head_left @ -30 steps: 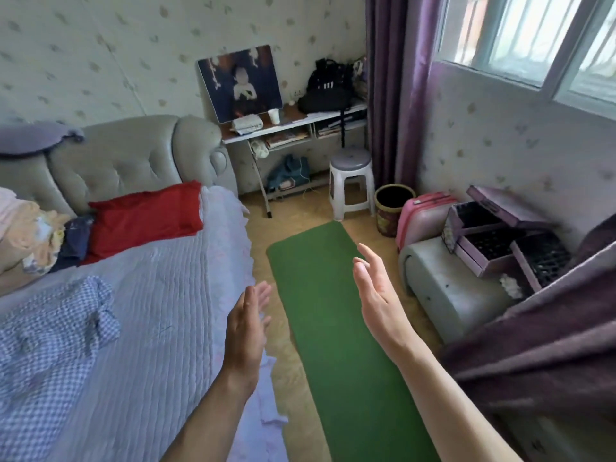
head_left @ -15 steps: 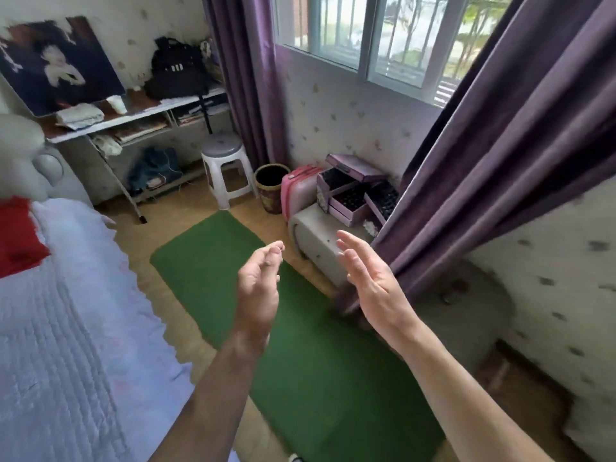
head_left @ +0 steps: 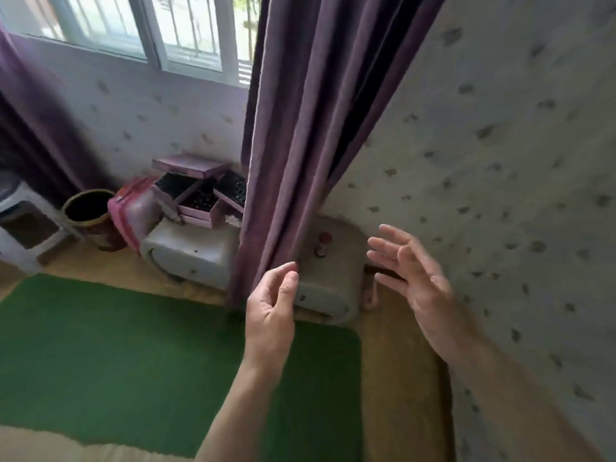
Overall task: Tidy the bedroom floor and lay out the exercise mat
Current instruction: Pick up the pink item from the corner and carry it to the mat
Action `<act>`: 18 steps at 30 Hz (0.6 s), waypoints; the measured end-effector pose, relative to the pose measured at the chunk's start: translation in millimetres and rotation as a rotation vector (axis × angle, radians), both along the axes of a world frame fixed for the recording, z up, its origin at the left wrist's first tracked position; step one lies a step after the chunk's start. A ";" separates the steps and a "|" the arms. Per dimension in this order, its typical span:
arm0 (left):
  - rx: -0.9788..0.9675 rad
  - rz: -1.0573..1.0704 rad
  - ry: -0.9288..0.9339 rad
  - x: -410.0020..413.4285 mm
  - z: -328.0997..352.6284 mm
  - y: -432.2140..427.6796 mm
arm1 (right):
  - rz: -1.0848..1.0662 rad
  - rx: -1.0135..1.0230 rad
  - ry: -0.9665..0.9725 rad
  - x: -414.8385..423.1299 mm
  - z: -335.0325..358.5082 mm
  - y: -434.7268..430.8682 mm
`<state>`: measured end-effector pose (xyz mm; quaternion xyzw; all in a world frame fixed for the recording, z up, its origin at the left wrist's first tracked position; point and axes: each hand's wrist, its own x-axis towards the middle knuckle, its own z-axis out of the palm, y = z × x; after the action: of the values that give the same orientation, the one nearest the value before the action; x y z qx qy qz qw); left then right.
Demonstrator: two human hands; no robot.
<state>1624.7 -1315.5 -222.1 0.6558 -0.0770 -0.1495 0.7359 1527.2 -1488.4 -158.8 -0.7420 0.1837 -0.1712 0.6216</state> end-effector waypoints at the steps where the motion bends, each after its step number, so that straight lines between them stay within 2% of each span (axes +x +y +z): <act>1: 0.011 -0.039 -0.003 -5.5 0.9 -13.9 | -0.045 0.007 -0.013 -10.8 0.2 -10.9; 7: 0.061 -0.238 -0.076 -50.6 13.7 -110.9 | -0.224 0.016 -0.057 -80.9 -9.3 -83.3; 13: 0.151 -0.238 -0.139 -98.6 -4.1 -199.4 | -0.283 0.055 -0.042 -148.5 -42.8 -175.3; 18: 0.231 -0.188 -0.007 -141.0 -29.6 -268.5 | -0.287 0.102 0.036 -195.7 -59.4 -259.9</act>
<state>1483.7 -1584.0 -251.7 0.7267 -0.1227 -0.2233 0.6380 1331.5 -1748.3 -218.2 -0.6784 0.3075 -0.2352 0.6244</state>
